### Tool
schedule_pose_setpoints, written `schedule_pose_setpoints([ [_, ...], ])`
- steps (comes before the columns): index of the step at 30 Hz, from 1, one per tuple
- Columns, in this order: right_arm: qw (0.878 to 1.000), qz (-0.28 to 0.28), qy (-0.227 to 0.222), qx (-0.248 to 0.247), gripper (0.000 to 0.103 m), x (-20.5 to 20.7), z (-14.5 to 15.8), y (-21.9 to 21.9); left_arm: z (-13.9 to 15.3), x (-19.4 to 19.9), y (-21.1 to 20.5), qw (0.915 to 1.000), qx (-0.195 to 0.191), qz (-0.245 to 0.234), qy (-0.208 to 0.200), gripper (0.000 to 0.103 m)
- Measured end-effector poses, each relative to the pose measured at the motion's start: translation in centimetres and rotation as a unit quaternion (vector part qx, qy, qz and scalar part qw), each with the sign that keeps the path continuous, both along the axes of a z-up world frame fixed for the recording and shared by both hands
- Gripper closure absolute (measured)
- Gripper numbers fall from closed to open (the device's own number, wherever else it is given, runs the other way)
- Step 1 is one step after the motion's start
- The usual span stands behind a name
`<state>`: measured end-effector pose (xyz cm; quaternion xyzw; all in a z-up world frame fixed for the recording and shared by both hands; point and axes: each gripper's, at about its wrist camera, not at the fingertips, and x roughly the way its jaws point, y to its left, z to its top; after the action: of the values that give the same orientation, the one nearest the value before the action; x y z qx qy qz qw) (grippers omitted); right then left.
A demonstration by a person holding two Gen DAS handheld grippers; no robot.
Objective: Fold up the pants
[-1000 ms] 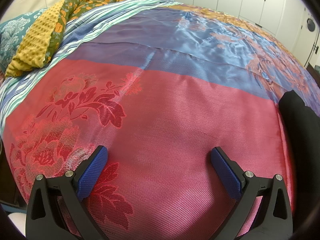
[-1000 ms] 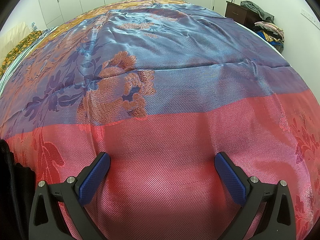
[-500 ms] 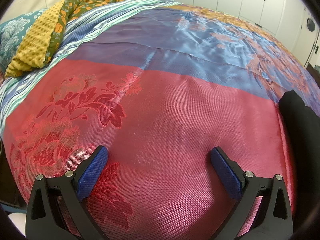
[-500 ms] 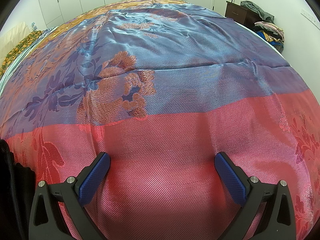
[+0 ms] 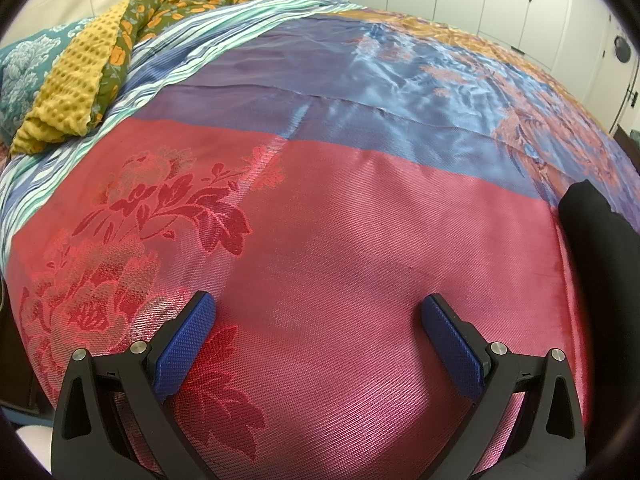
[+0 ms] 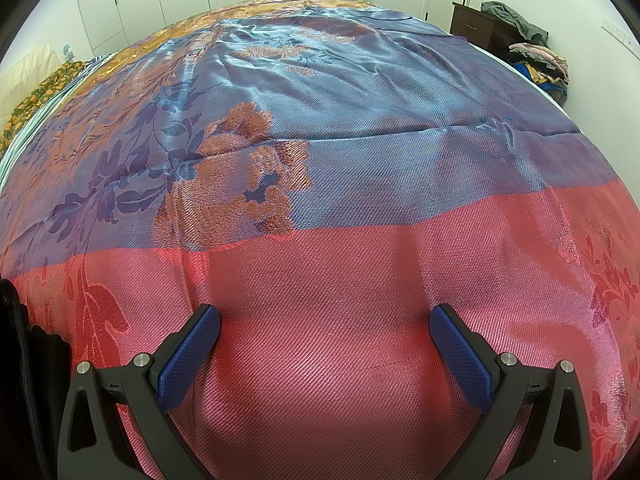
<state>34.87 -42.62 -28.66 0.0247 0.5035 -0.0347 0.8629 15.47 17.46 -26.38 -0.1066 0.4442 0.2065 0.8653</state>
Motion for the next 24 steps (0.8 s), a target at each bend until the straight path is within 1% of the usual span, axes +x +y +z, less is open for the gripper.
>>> schedule_pose_setpoints([
  [10,1.000,0.000,0.000,0.000,0.000,0.0,0.0,0.1,-0.1,0.0,-0.2,1.0000,0.005,-0.001,0.001,0.001],
  [11,1.000,0.000,0.000,0.000,0.000,0.0,-0.1,0.1,0.0,0.0,-0.2,1.0000,0.004,0.000,0.002,0.001],
  [13,1.000,0.000,0.000,0.000,0.000,0.0,0.0,0.1,0.1,-0.1,0.0,0.9999,-0.010,0.001,0.004,0.001],
  [15,1.000,0.000,0.000,0.000,0.000,0.0,-0.1,0.1,1.0,-0.2,0.1,0.9991,-0.041,-0.004,0.013,0.001],
  [18,1.000,0.000,0.000,0.000,0.000,0.0,-0.1,0.1,3.0,-0.9,-0.4,0.9939,-0.106,-0.029,0.008,0.002],
  [19,1.000,0.000,0.000,-0.001,0.000,0.0,-0.1,0.2,3.8,-1.3,-0.9,0.9903,-0.133,-0.039,0.006,0.002],
  [20,1.000,0.000,0.000,-0.001,0.000,0.1,-0.1,0.1,4.3,-1.6,-1.3,0.9878,-0.149,-0.045,0.004,0.002],
  [22,1.000,-0.001,-0.003,0.001,0.000,-0.8,-0.3,-0.2,5.5,-2.4,-2.7,0.9782,-0.196,-0.068,-0.007,0.002],
  [24,1.000,-0.002,-0.005,-0.001,0.000,-0.7,-0.3,-0.1,6.1,-2.7,-3.8,0.9701,-0.226,-0.088,-0.013,0.002],
])
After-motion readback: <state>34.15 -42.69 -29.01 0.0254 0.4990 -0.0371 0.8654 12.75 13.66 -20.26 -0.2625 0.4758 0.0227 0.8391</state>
